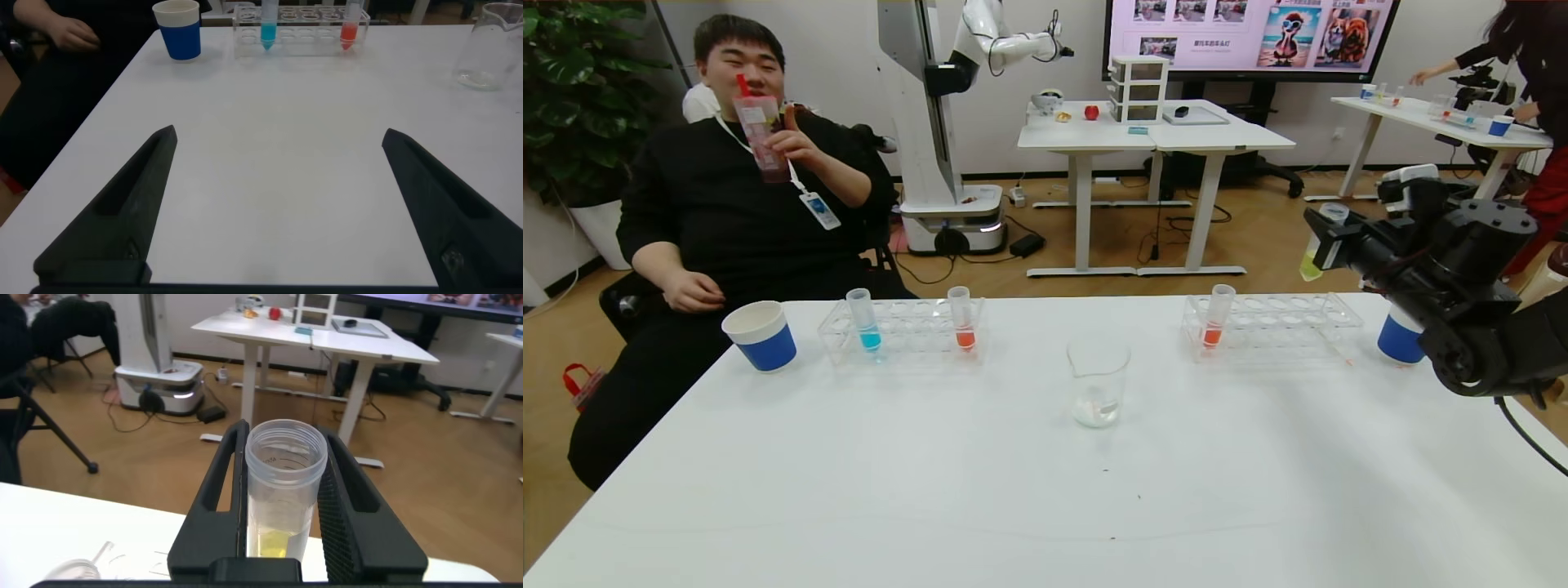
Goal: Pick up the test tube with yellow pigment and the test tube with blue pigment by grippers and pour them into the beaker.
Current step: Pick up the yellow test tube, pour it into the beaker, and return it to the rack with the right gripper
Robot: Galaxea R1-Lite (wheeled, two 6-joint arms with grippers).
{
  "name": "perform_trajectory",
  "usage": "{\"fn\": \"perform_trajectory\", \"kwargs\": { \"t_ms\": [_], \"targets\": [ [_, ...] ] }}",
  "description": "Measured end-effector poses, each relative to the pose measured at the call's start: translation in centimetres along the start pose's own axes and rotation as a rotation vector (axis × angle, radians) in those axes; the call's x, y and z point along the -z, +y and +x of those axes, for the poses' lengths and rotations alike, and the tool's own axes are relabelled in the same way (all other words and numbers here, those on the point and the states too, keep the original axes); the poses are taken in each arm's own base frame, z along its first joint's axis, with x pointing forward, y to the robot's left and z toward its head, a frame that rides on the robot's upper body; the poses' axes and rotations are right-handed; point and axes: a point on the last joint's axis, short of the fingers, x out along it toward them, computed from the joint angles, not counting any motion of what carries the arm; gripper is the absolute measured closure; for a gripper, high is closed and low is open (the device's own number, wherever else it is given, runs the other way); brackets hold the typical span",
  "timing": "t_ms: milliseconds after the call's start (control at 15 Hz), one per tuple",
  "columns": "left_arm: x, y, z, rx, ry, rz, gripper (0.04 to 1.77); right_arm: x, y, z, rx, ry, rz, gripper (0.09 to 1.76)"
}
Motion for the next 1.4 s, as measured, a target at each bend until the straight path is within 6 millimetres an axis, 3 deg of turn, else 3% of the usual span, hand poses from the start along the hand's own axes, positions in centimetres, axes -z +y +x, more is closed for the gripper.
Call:
{"fn": "perform_trajectory", "kwargs": {
  "t_ms": [400, 867, 1133, 1400],
  "targets": [
    [0.0, 0.0, 0.0, 0.000, 0.000, 0.000, 0.06, -3.3, 6.5, 2.4, -0.268, -0.062, -0.030, 1.34],
    [0.0, 0.0, 0.0, 0.000, 0.000, 0.000, 0.06, -4.4, 16.2, 2.1, -0.567, -0.187, -0.187, 1.34],
    [0.0, 0.0, 0.0, 0.000, 0.000, 0.000, 0.06, -3.5, 17.6, 2.1, -0.731, -0.317, -0.330, 1.34],
    [0.0, 0.0, 0.0, 0.000, 0.000, 0.000, 0.06, -2.3, 17.4, 2.3, -0.788, -0.403, -0.499, 1.34]
  ]
}}
